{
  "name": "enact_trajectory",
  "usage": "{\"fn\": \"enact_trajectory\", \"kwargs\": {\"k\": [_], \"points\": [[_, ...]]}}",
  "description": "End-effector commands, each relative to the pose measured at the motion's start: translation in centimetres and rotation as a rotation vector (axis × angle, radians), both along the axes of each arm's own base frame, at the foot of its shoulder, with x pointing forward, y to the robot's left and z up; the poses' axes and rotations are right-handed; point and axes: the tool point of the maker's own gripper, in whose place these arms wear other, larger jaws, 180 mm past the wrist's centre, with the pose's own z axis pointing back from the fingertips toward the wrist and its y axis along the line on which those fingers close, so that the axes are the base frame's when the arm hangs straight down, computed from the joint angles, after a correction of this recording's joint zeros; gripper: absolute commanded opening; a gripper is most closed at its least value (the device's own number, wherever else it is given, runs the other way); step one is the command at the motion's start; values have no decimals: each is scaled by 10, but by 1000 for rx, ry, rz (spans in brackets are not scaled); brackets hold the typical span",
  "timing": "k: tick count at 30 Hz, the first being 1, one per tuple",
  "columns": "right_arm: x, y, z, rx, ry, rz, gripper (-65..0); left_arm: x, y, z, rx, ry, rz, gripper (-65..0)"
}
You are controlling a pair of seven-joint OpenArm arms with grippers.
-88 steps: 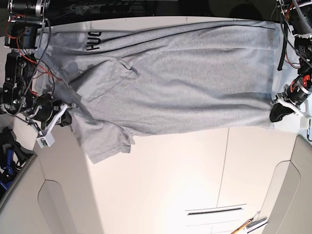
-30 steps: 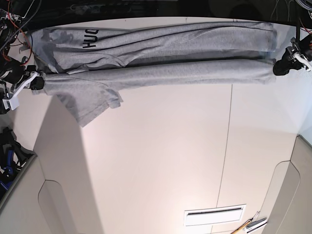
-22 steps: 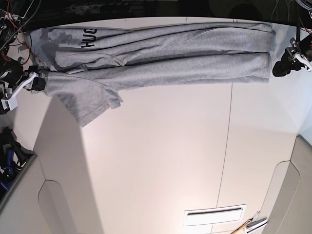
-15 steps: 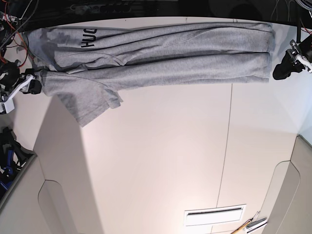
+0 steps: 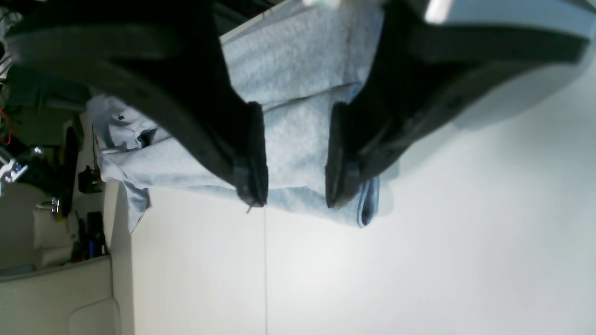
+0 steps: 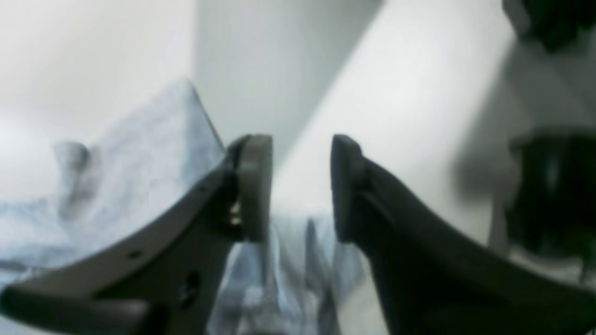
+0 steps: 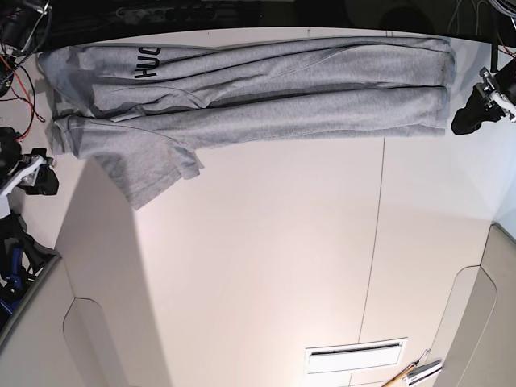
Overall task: Fold the T-shirt properly
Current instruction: 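Open the right gripper and release the folded edge, then grasp the lettered end of the folded strip with the right gripper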
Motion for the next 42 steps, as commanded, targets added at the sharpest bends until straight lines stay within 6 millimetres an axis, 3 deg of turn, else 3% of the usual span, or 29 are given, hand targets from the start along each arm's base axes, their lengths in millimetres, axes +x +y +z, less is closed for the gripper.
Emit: {"fn": "enact_trajectory", "kwargs": {"k": [1, 3, 6, 13, 17, 22, 24, 26, 27, 29, 30, 37, 42], "points": [[15, 2, 17, -29, -63, 23, -369, 8, 6, 15, 18, -49, -5, -405], [28, 17, 15, -60, -80, 71, -330, 8, 6, 15, 17, -49, -5, -405], [45, 44, 4, -76, -68, 148, -331, 8, 6, 16, 17, -52, -3, -405], [72, 81, -52, 21, 76, 192, -331, 8, 6, 15, 18, -51, -3, -405], [74, 93, -74, 104, 143, 166, -331, 8, 6, 16, 17, -52, -3, -405], [64, 119, -82, 187, 205, 203, -332, 9, 7, 16, 18, -55, 0, -405], [59, 130, -83, 226, 238, 221, -335, 9, 7, 16, 18, -55, -1, -405], [56, 134, -84, 240, 256, 230, -383, 9, 7, 16, 18, -55, 0, -405], [55, 133, -84, 236, 259, 230, -446, 9, 7, 16, 18, -55, -1, -405], [56, 130, -83, 226, 256, 228, -631, 9, 7, 16, 18, -55, 0, -405], [57, 128, -81, 220, 252, 230, -650, 9, 7, 16, 18, -55, 0, -405], [61, 122, -47, 167, 168, 247, -650, 9, 6, 16, 18, -54, -1, -405], [36, 132, -17, 93, 70, 308, -650, 9, 6, 16, 18, -55, 0, -405]]}}
